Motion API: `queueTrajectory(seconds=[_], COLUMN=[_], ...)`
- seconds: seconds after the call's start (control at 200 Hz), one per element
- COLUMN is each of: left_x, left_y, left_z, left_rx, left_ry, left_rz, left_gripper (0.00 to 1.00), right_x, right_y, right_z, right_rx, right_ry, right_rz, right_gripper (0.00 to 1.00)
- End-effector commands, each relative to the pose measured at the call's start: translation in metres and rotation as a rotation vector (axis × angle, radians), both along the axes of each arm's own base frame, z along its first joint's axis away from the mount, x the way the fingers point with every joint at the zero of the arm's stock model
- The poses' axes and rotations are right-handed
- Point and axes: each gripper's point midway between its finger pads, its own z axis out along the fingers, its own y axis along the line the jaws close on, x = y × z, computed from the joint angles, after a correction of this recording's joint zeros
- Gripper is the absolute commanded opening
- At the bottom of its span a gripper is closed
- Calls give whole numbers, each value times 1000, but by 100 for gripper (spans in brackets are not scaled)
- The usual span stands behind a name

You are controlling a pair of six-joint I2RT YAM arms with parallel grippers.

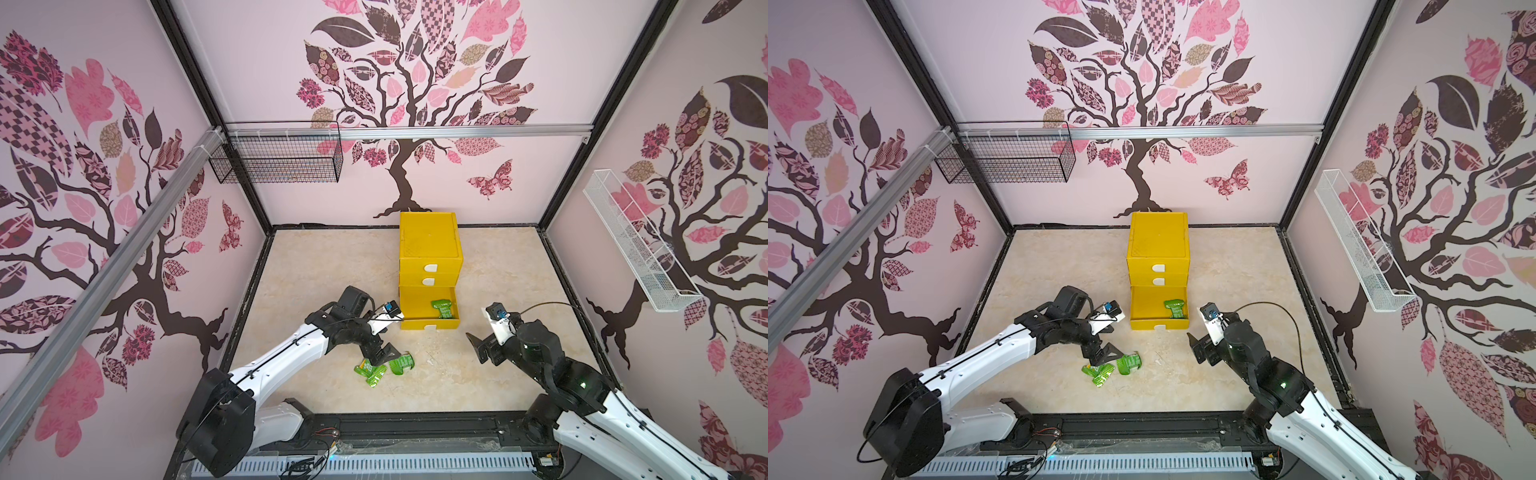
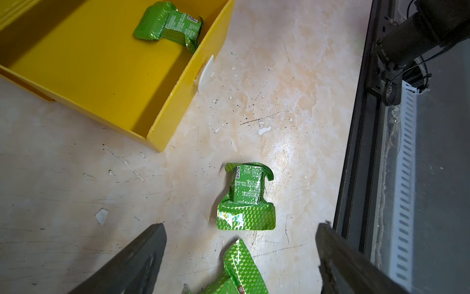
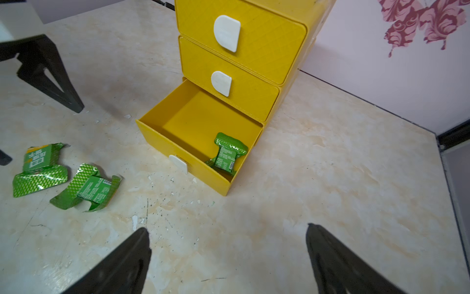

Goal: Place the cookies into the drawer by color
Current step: Pick up the cookie at the center of the board.

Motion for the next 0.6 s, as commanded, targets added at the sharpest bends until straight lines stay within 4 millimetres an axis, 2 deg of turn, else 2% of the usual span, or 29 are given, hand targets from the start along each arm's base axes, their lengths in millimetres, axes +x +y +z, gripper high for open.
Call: queueTrajectory(seconds=[0.0,0.19,0.43,0.595], left_x=[3,7,12,1], left_y=[-3,-4,-9,-20], left_z=[-8,-25,-38,-48], left_rx=[31,63,128,179], left_ry=[-18,4,19,26], left_rz=[3,27,47,-21], left_gripper=[97,97,95,94], right_x=[-14,-28,-32,-46], right_y=[9,20,15,24], right_z=[-8,-7,9,17], right_rx=[8,74,159,221], right_ry=[51,40,-54,-77], right_rz=[85,181,176,260], right_gripper=[99,99,99,99])
